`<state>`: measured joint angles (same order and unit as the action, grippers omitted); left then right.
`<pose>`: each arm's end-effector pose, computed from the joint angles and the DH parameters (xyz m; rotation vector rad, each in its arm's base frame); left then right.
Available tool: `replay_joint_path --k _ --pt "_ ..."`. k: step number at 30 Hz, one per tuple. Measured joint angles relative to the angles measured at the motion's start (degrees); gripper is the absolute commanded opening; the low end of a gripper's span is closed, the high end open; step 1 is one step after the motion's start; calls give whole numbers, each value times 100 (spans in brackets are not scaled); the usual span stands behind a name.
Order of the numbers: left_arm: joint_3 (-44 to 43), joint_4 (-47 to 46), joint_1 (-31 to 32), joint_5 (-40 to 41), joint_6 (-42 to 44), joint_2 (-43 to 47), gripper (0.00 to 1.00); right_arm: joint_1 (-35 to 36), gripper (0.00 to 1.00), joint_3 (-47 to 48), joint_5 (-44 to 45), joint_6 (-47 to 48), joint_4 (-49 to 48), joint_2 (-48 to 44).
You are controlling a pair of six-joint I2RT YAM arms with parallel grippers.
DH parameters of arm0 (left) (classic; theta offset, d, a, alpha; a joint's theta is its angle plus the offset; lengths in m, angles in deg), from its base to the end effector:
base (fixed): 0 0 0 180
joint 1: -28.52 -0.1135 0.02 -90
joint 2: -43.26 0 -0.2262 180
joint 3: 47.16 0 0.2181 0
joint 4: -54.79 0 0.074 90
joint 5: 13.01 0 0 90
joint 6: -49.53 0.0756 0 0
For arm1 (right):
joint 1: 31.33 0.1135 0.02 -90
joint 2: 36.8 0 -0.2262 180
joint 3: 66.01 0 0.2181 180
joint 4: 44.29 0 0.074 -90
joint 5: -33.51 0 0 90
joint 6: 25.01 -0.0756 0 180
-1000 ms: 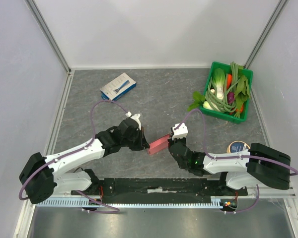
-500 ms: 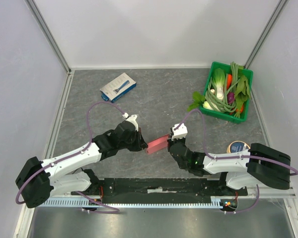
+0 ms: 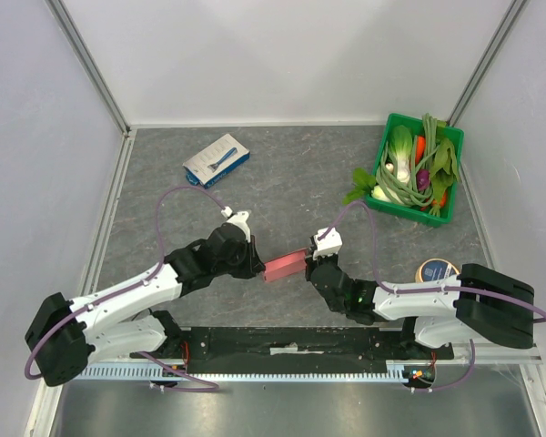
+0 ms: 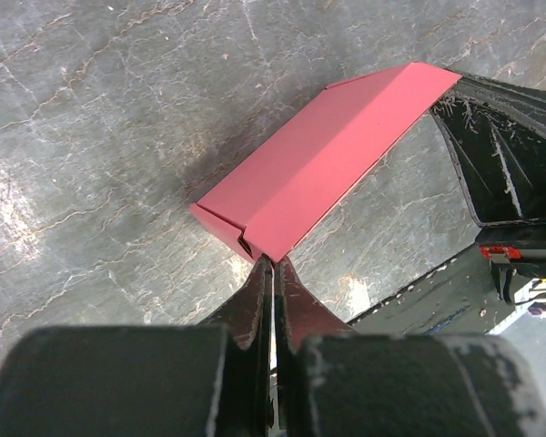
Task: Fold the paper box
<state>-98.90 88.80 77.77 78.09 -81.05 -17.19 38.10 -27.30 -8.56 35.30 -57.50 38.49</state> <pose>0.1538 -0.1763 0.1758 0.1745 2.4374 -0.7386 0.1411 0.2163 0.1529 -0.1161 1.8529 0.3776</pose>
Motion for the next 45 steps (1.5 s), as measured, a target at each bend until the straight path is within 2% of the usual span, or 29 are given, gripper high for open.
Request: replay_joint_path --k 7,9,17,18,21,24,30,38,45 --pt "-79 122 -2 0 37 -31 3 11 0 0 -42 -35 0 -2" --pt "-168 243 -4 -13 46 -70 18 11 0 0 -48 -35 -2 -2" --pt "-839 861 -4 109 227 -361 33 11 0 0 -116 -79 -17 4" --pt "-887 922 -4 146 251 -400 41 11 0 2 -133 -79 -22 7" --pt "-907 1014 -4 190 306 -422 48 20 0 11 -251 -83 -52 9" --pt "-909 1091 -4 216 363 -350 48 35 0 28 -356 -90 -52 11" --pt "-1128 1460 -2 485 426 -136 38 79 0 83 -538 -103 -35 37" --pt "-1386 1958 26 527 382 -439 38 85 0 133 -590 -136 20 57" --pt "-1364 2380 225 704 -155 -466 37 85 0 146 -590 -173 52 57"
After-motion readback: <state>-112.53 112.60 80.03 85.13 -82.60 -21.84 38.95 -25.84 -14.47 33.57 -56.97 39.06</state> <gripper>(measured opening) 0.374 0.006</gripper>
